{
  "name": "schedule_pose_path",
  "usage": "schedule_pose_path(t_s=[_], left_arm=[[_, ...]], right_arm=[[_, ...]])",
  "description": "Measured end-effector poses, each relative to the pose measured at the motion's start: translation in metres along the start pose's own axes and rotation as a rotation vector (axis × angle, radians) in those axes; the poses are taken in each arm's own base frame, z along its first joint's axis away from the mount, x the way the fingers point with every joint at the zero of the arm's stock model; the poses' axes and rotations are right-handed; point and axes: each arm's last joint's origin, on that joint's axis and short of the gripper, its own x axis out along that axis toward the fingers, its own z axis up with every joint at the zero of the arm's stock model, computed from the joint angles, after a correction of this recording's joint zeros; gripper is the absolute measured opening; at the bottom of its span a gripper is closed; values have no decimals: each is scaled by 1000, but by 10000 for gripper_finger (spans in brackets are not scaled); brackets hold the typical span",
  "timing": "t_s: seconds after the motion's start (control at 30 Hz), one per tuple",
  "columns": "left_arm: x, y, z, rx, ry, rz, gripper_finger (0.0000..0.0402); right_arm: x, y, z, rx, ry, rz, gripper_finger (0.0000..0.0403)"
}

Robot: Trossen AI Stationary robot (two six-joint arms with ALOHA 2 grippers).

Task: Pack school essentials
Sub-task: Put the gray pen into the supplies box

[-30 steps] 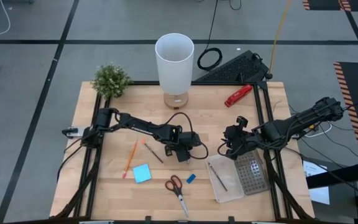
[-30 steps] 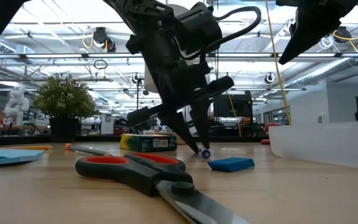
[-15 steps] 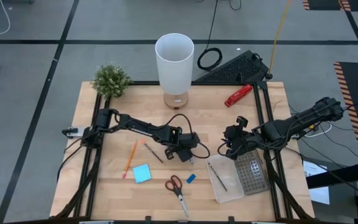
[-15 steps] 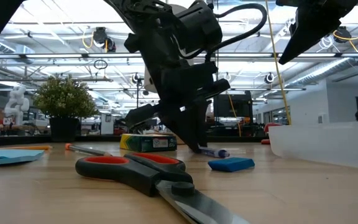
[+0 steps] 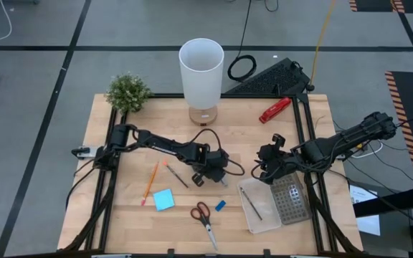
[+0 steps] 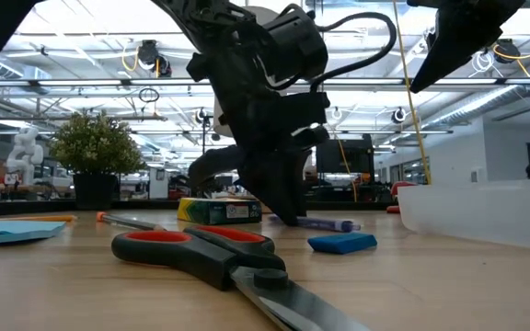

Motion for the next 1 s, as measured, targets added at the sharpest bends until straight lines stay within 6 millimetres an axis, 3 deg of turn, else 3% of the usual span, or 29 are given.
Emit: schedule_pose_path(t_s=[0.13, 0.37, 0.5, 1.0], left_arm=[[0, 0, 0, -39, -3, -4, 72], [0, 1, 0, -106, -6, 0, 145], [0, 0, 0, -118, -8, -5, 158], [0, 2, -5, -149, -27, -66, 42]], right_arm=[[0, 0, 0, 0, 0, 0, 130], [0, 0, 0, -1, 0, 0, 130], [0, 0, 0, -9, -1, 0, 130], [0, 1, 1, -9, -9, 5, 130]])
